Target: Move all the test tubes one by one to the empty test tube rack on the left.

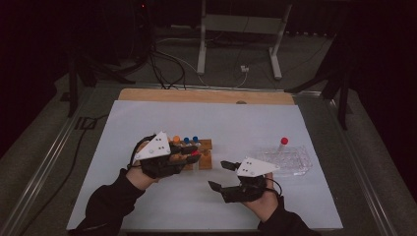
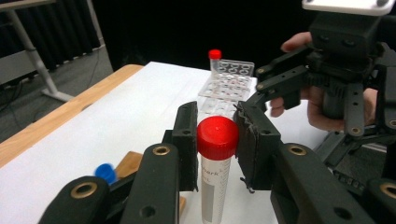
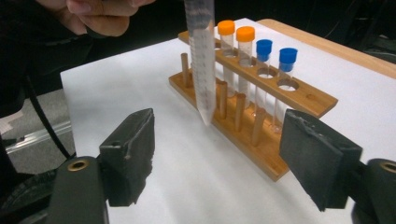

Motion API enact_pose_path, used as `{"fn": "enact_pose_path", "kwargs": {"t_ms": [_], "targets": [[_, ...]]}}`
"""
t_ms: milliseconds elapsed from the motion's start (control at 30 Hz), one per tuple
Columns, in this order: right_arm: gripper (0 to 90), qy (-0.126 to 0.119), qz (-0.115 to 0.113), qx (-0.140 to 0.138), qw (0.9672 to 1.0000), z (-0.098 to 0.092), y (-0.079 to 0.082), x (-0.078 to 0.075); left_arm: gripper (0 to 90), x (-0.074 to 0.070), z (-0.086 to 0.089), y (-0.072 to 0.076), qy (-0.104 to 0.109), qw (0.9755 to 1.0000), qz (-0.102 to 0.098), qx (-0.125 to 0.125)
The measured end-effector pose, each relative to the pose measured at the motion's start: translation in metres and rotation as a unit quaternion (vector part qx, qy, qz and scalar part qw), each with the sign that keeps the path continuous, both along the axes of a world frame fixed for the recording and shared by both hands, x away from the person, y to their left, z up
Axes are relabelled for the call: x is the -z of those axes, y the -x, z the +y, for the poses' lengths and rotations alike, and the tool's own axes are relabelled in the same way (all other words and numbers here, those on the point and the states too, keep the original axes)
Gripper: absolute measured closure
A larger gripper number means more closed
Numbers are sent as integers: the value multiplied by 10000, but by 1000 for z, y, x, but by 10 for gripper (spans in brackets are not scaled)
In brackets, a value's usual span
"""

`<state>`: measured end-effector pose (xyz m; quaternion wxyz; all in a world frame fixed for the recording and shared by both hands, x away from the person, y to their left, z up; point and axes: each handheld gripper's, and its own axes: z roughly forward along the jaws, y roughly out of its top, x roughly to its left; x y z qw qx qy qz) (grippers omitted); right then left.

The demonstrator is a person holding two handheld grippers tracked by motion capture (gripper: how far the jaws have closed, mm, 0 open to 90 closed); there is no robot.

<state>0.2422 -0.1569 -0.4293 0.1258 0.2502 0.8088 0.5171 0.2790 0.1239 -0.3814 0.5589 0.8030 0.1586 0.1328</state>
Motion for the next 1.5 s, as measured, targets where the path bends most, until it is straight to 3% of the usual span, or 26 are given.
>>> {"fn": "enact_pose_path", "kwargs": {"t_ms": [33, 133, 167, 267, 500, 733, 1167, 1500], "targets": [[146, 6, -45, 84, 10000, 0, 1, 0, 718, -2, 3, -1, -44, 10000, 29, -76], [88, -49, -99, 216, 9997, -2, 1, -1, 718, -7, 9, -2, -99, 9995, -29, -292], [39, -22, -103, 207, 9997, -3, 1, -2, 718, -8, 11, -3, -110, 9993, -37, -349], [0, -82, -72, 111, 9999, -7, 0, -3, 718, -13, 19, -3, -80, 9989, -84, -444], [0, -233, -27, 224, 9995, -15, -3, -6, 718, -22, 40, -6, -34, 9971, -185, -741], [0, -165, -88, 285, 9994, -17, -3, -7, 718, -24, 61, -12, -51, 9939, -185, -1086], [0, -184, -129, 274, 9994, -18, -2, -7, 718, -12, 86, -29, -119, 9873, -148, -1576], [0, -305, -112, 251, 9992, -20, -2, -8, 718, 1, 95, -40, 90, 9843, -87, -1759]]}}
